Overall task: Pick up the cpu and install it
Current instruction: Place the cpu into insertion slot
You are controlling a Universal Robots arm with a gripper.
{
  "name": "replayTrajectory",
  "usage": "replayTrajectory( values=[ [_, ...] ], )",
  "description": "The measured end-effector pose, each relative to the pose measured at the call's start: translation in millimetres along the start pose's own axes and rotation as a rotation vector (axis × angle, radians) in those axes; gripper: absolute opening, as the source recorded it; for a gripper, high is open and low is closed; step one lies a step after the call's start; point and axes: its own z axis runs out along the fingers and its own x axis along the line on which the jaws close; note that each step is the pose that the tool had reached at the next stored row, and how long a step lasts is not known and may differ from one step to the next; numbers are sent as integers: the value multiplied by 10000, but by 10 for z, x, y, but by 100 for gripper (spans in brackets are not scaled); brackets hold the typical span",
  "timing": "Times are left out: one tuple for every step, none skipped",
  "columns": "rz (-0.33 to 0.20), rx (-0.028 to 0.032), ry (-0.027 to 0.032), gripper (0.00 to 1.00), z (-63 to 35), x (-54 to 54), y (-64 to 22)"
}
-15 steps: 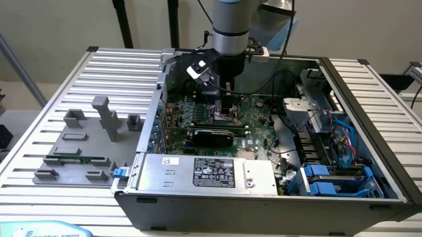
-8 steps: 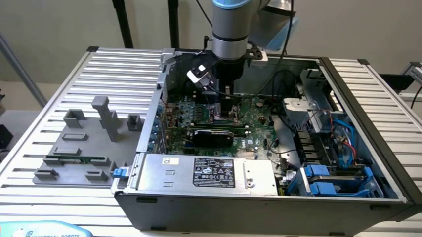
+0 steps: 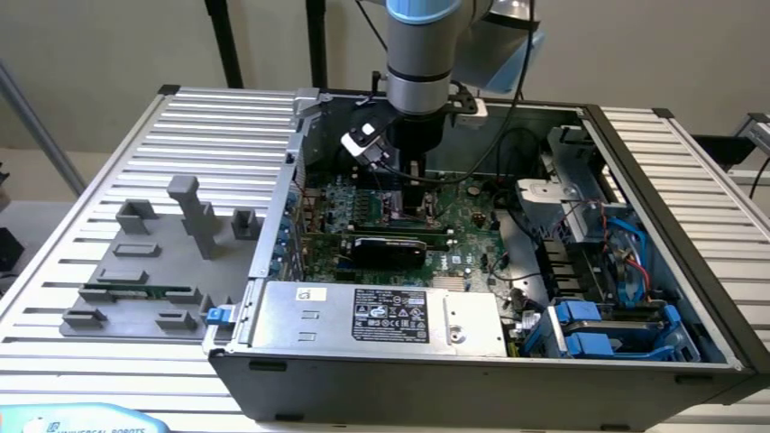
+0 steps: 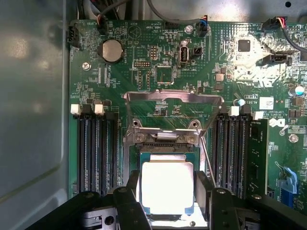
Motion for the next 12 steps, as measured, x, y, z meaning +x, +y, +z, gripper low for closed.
replayTrajectory(
  values=[
    [6,1,0,55,4,0,0],
    [18,2,-1,55,8,1,0],
    [27,2,-1,55,13,2,2],
    [37,2,-2,55,17,2,3],
    [44,2,-2,55,22,3,4],
    [48,2,-3,55,28,3,5],
    [52,3,-3,55,34,3,6],
    [54,4,-2,55,42,3,6],
    [55,5,-2,55,49,3,5],
    [57,8,-3,55,55,4,5],
    [60,11,-3,55,61,4,5],
    [65,17,-3,55,68,6,5]
  ],
)
